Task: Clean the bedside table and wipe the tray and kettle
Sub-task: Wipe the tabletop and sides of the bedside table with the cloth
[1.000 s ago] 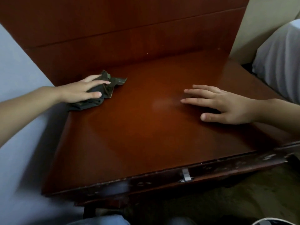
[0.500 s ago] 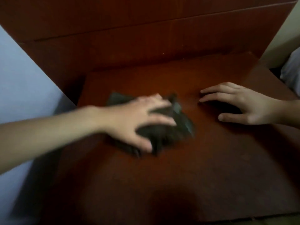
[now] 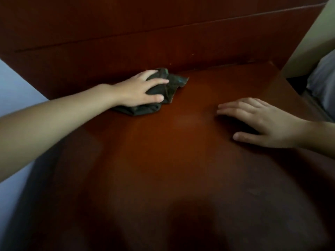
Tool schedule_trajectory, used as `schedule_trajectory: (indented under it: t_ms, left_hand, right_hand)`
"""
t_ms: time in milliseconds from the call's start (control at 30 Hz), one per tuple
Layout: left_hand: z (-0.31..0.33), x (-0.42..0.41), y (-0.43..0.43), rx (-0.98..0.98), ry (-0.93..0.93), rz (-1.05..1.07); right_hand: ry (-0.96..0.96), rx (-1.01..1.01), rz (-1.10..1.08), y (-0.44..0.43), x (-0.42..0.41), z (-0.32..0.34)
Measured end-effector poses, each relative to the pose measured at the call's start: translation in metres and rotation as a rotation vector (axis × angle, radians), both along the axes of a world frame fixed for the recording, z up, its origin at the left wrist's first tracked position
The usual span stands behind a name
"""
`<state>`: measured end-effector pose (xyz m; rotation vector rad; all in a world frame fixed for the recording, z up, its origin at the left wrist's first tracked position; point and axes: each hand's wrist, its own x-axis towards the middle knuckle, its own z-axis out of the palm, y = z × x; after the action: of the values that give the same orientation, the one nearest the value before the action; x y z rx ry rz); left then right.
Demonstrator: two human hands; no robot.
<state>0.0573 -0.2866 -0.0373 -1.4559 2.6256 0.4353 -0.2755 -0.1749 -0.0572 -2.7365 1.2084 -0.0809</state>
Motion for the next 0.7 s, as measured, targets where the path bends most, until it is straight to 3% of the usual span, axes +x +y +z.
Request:
schedule_trajectory:
  t_ms: [167,300,433,600,700]
  left_hand:
    - [0.006,-0.049,0.014,0.015,-0.021,-0.067]
    - [-0.001,-0.067,0.089,-0.028,-0.028,-0.409]
    - [-0.011,-0.065,0.181,0.017,0.006,-0.701]
    - [-0.013,-0.006,0.229,0.051,0.048,-0.623]
    - [-0.011,0.055,0.224,0.041,0.012,-0.399]
  right_hand:
    - [-0.016,0.002,-0.159,0.011,-0.015,-0.001]
    - [-0.213,0.035,-0.245,0.026,-0.018,0.005]
    - [-0.17,-0.025,-0.168,0.042,-0.01,0.01]
    - [-0.078,-0.055,0.032,0.066,0.021,0.016]
    - [0.037,-0.006,0.076,0.074,0.034,0.013]
